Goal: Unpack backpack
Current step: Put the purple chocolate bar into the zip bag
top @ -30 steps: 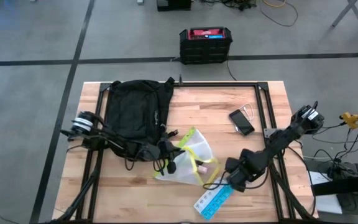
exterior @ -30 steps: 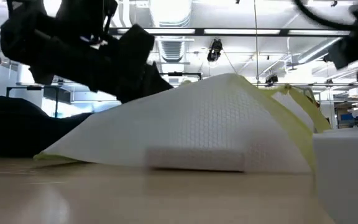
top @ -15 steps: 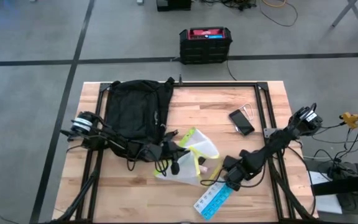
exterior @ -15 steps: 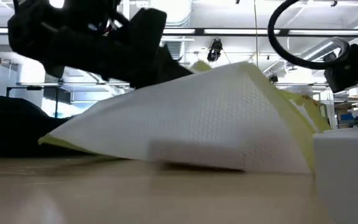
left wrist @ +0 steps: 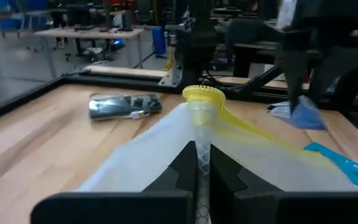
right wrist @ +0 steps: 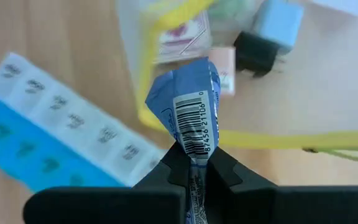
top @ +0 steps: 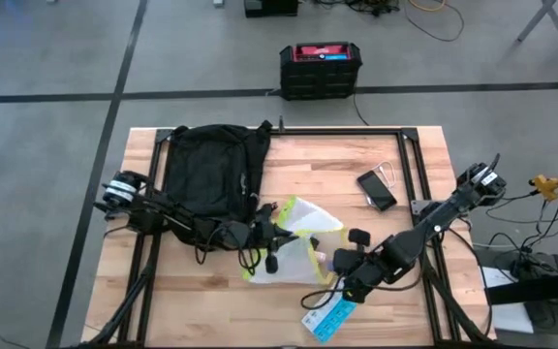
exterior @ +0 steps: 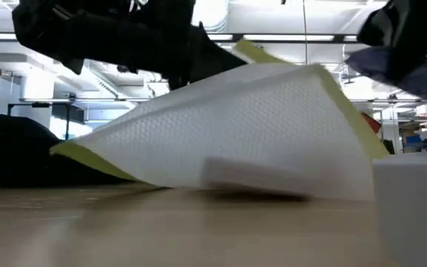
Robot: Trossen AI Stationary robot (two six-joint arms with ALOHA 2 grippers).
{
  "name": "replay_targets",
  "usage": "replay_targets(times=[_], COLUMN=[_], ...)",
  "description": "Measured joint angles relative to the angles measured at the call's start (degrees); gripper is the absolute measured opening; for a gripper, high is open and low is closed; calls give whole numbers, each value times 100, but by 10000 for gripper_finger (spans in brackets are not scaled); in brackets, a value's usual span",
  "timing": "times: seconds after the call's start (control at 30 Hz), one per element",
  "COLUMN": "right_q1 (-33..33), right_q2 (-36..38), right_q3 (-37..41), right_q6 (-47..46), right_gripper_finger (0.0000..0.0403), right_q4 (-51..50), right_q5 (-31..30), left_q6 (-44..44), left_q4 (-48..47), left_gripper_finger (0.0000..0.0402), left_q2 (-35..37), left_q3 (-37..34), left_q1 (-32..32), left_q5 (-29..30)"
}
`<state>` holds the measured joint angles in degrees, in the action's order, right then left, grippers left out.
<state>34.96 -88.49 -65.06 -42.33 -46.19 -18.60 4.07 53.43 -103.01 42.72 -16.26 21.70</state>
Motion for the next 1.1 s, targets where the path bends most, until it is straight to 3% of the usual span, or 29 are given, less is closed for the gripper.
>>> replay_targets(times=[0.2,0.33,0.53,0.87,1.1], right_q1=[-524,-917,-1282,-1397,-1386], right_q2=[-261,-494,-662,-657,-651], right_q3=[418,480,391,256,256], right_q6=[1019,1981,3235,3297,3292], right_gripper_finger=[3,15,64,196,205], right_q4=[619,1641,2736,2714,2718], right_q5=[-630,-1126,-1095,-1094,-1098], left_q6=[-488,-512,-359,-209,-341], left_q4=[-61,-97,-391,-695,-739], left_gripper_finger=[0,0,0,0,0], left_q2=[31,31,40,40,63], left_q3=[48,44,42,35,33], left_q1=[-177,-185,-185,-185,-187], left_q5=[-777,-781,-771,-728,-728])
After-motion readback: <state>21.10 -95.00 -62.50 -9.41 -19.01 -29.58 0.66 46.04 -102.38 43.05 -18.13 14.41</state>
